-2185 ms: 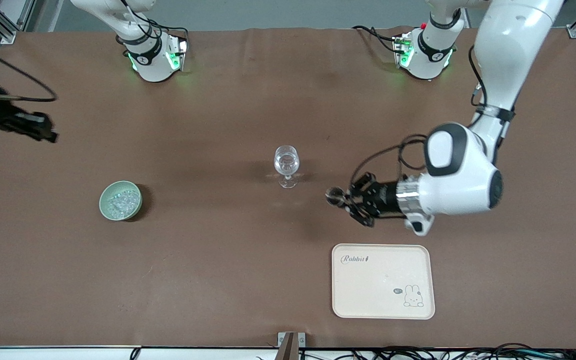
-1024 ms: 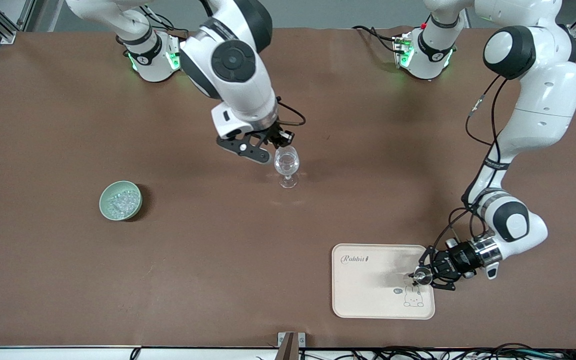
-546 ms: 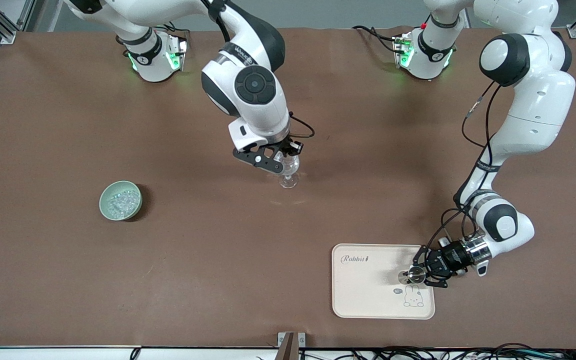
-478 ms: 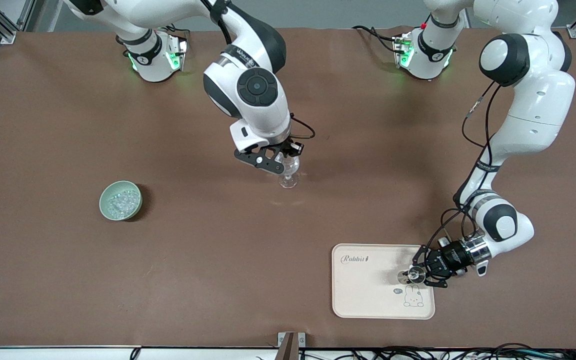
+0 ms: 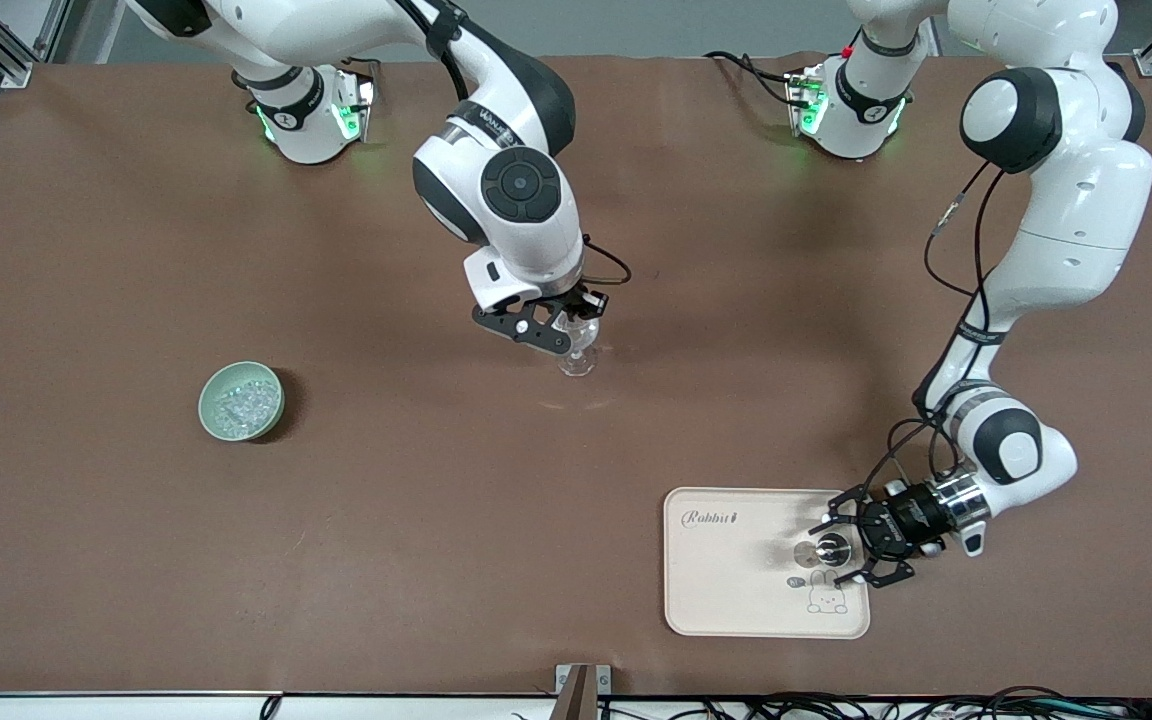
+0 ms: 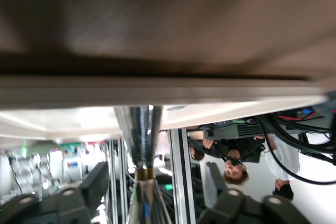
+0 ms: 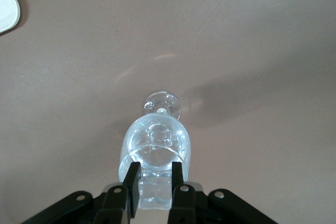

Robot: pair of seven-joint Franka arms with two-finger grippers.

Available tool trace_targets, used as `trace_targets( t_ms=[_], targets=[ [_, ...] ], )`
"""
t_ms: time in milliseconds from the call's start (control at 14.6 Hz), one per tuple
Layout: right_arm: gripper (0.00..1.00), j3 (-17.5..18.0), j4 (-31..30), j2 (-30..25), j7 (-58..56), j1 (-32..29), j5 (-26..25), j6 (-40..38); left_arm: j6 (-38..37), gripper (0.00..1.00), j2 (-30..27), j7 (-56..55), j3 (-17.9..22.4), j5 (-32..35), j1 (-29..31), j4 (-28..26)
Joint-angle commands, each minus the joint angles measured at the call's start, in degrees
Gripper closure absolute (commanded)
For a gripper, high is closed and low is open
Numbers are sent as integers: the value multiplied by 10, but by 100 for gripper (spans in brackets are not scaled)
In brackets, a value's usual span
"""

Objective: Pour wine and add ice with both arms
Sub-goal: 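Set the jigger on the tray while the right gripper drops ice into the glass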

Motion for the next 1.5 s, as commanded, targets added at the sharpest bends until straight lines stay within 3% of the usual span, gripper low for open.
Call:
trace_targets(
  t_ms=[0,341,410,546,683,888,956,1093,1229,1434],
  targets=[
    [91,-1,7,11,11,6,-7,5,-25,0,-37,-6,10,96,25,-12],
    [85,-1,7,11,9,6,-7,2,-112,0,-101,-19,9,338,63,-10],
    [78,-1,7,11,9,6,-6,2,-126,0,-121,-18,9,375,63,-8],
    [56,-1,7,11,10,6,-6,2,-163,0,-179,-16,7,460,62,-8],
    [40,-1,7,11,10,6,-6,1,-211,0,-239,-5,-2,585,59,-8],
    [33,-1,7,10,9,4,-4,0,-286,0,-331,117,-25,729,58,-9],
    [25,0,9,6,7,-2,-4,-1,-301,0,-355,154,-25,743,58,-9],
    [0,0,11,-12,4,-14,-6,-7,-326,0,-395,218,-25,751,61,-10],
    [0,-2,11,-48,2,-33,-12,-16,-345,0,-424,234,-27,769,55,-11],
    [0,-2,10,-105,0,-73,-69,-21,-352,0,-475,283,-27,783,26,-29]
  ],
)
